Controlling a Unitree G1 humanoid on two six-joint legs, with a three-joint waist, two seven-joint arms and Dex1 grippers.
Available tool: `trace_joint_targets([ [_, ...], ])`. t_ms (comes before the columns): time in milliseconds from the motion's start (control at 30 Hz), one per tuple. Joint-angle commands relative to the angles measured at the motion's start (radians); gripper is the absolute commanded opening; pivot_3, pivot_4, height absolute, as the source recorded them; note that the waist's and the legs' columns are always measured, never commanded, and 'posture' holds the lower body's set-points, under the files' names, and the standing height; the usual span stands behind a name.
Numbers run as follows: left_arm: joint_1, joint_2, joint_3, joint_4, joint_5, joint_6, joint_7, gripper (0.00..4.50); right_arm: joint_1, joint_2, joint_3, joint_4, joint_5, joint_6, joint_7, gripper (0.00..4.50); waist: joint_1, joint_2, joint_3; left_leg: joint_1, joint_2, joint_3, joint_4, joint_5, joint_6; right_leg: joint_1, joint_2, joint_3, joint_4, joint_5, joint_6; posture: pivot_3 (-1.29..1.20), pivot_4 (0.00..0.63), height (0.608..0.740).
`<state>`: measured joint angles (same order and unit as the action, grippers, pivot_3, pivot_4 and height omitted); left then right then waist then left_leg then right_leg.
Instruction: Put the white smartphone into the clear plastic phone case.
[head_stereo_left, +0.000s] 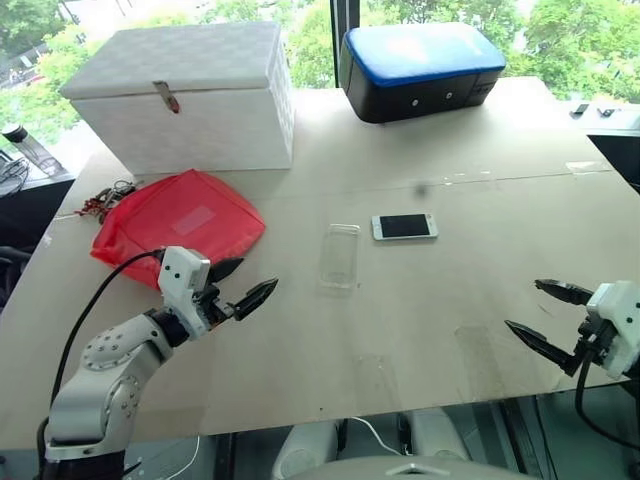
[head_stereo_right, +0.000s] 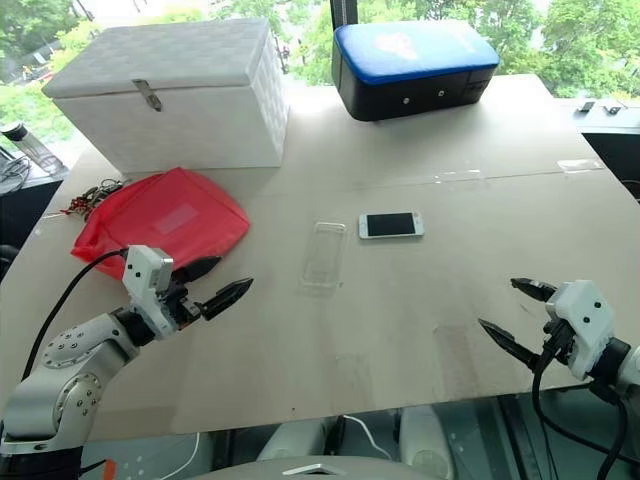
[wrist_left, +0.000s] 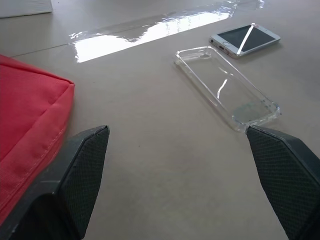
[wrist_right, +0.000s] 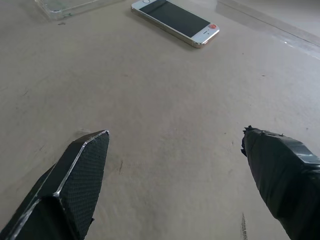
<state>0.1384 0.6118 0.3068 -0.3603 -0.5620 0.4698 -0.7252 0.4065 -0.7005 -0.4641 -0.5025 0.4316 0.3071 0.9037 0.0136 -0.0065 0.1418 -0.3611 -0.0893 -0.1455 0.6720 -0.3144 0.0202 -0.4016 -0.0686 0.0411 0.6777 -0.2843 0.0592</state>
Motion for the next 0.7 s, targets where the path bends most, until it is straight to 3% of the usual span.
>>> trace_joint_targets([
  [33, -0.035, 0.043, -0.037, -0.013, 0.004, -0.04, -0.092, 4.46, -0.004, 0.008, -0.02, -0.076, 0.033, 0.0, -0.026, 4.5, 0.0, 0.0, 0.0, 0.0, 0.0, 0.0, 0.0, 0.0, 0.0, 0.0, 0.0, 0.0, 0.0, 0.0, 0.0, 0.0, 0.15, 0.74],
  [200, -0.201, 0.118, -0.17, 0.086, 0.037, -0.129, -0.314, 4.46, 0.0, 0.014, -0.051, -0.194, 0.196, 0.1, -0.049, 4.5, 0.002, 0.0, 0.0, 0.0, 0.0, -0.001, 0.0, 0.0, 0.0, 0.0, 0.0, -0.001, 0.0, 0.0, 0.0, 0.0, 0.15, 0.74],
  [333, -0.367, 0.143, -0.258, 0.234, 0.09, -0.198, -0.449, 4.46, 0.03, 0.007, -0.039, -0.27, 0.211, 0.093, -0.046, 4.5, -0.001, 0.0, 0.0, 0.0, 0.0, -0.001, 0.0, 0.0, 0.0, 0.0, 0.0, -0.002, 0.0, 0.0, 0.0, 0.0, 0.15, 0.74],
  [467, -0.561, 0.134, -0.391, 0.465, 0.2, -0.372, -0.643, 4.46, 0.036, -0.001, -0.036, -0.348, 0.252, 0.14, -0.095, 4.5, -0.003, 0.0, 0.001, -0.001, 0.0, 0.0, 0.0, 0.0, 0.0, -0.001, 0.001, -0.002, 0.0, 0.0, 0.0, 0.0, 0.15, 0.74],
  [600, -0.817, 0.075, -0.527, 0.842, 0.322, -0.63, -0.861, 4.46, 0.012, -0.001, -0.03, -0.397, 0.255, 0.164, -0.168, 4.5, 0.001, -0.001, 0.001, -0.001, -0.001, 0.0, 0.001, 0.0, 0.0, -0.001, 0.001, -0.005, 0.0, 0.0, 0.0, 0.0, 0.15, 0.74],
  [700, -0.924, 0.06, -0.598, 1.012, 0.337, -0.737, -0.889, 4.46, 0.013, 0.001, -0.029, -0.407, 0.245, 0.169, -0.194, 4.5, -0.007, -0.004, 0.003, -0.002, -0.001, -0.001, 0.001, 0.0, 0.0, -0.001, 0.001, -0.006, 0.0, 0.0, 0.0, 0.0, 0.15, 0.74],
])
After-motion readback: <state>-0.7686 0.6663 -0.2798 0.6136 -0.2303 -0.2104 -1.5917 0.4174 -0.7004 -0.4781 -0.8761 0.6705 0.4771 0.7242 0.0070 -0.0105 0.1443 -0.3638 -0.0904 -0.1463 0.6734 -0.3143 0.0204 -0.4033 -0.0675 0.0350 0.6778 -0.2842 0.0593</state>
